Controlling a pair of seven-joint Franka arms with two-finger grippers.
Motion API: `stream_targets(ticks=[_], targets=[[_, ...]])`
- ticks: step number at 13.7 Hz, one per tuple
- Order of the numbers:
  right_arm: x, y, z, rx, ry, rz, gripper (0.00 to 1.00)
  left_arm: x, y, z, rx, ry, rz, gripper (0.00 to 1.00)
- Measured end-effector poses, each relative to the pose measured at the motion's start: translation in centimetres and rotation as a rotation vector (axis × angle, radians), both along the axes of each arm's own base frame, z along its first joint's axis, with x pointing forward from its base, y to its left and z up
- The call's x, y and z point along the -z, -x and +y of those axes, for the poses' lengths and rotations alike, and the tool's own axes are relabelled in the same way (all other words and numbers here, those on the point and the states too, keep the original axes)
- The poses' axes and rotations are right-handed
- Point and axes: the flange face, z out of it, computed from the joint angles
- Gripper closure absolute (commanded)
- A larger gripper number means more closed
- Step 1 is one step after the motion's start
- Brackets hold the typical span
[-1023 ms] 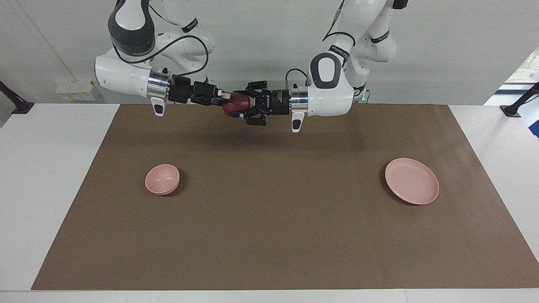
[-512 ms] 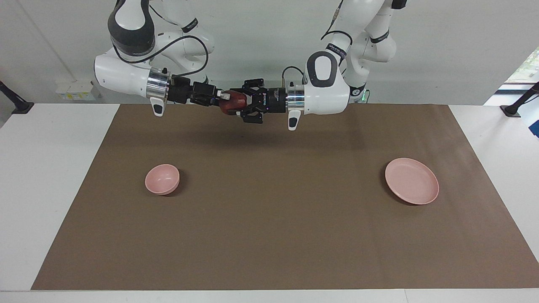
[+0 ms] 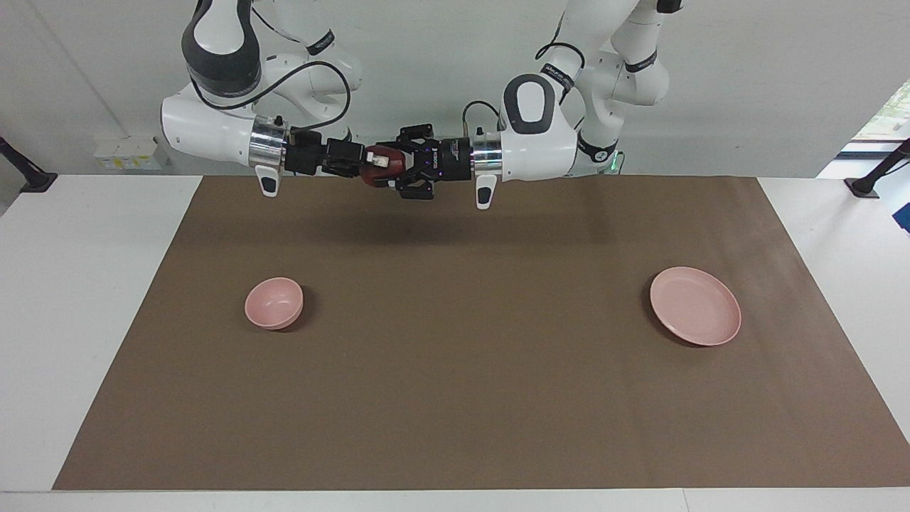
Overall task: Move apple from plate to bowl
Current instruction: 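Close the right gripper on the apple held by the left gripper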
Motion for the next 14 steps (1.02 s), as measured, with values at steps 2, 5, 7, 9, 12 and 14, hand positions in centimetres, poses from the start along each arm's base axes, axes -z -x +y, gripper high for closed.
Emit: stream_targets(ticks=[2, 5, 7, 9, 12, 14], targets=[[0.05, 0.03, -0.11, 0.000, -0.001, 0.002, 0.59, -0.05, 0.00, -0.02, -0.005, -0.002, -0.001, 1.00], [0.11, 0.04, -0.28, 0.003, -0.001, 0.003, 1.00, -0.18, -0.07, 0.05, -0.013, -0.002, 0.000, 1.00], [0.11, 0.04, -0.27, 0.003, -0.001, 0.003, 1.00, -0.19, -0.06, 0.02, -0.013, -0.002, 0.000, 0.00], [0.05, 0.04, -0.21, 0.001, -0.001, 0.002, 1.00, -0.42, 0.20, -0.31, -0.010, -0.004, 0.021, 0.00], [0.03, 0.03, -0.22, 0.001, -0.001, 0.002, 1.00, -0.93, -0.07, -0.19, -0.008, -0.023, 0.025, 0.00], [0.11, 0.03, -0.49, 0.002, 0.009, 0.002, 1.00, -0.80, -0.50, 0.37, 0.011, -0.080, -0.023, 0.00]])
